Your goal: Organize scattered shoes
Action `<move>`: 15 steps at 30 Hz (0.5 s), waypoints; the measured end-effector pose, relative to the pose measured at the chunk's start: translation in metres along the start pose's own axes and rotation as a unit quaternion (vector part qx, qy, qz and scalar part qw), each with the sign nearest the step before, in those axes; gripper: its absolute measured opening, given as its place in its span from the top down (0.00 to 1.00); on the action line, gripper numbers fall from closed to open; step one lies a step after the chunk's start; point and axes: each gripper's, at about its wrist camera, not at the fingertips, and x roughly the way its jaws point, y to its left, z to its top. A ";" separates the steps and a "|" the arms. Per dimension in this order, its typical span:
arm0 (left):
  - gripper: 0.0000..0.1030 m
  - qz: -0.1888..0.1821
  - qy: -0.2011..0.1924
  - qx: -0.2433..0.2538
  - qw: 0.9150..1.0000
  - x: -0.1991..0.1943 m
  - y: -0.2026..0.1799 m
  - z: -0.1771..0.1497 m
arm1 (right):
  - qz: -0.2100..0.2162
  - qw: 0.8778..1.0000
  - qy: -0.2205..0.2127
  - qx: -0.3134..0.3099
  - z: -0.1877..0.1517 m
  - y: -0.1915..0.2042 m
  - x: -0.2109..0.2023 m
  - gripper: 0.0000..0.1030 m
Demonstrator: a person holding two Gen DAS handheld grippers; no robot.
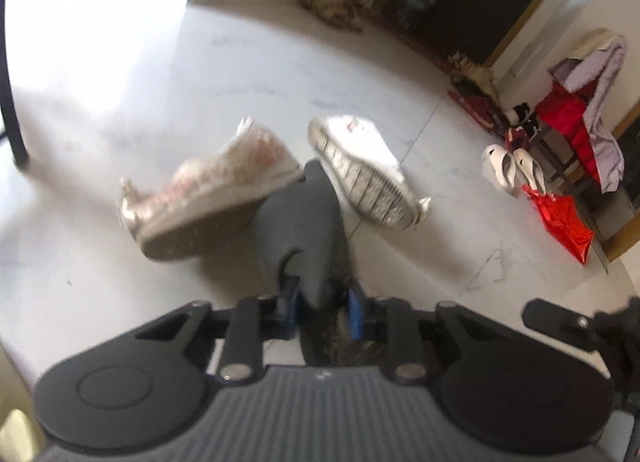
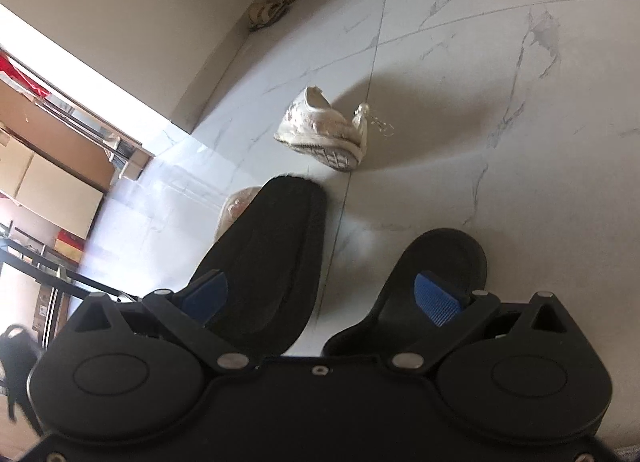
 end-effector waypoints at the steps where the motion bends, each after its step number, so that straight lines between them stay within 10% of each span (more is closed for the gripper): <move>1: 0.82 0.001 -0.011 0.001 1.000 -0.008 -0.001 0.000 | 0.003 1.000 -0.002 0.002 0.001 0.000 -0.003 0.01; 15: 0.84 0.074 -0.201 -0.014 0.977 -0.102 -0.011 -0.015 | 0.041 0.999 0.015 0.011 -0.006 0.015 -0.016 0.01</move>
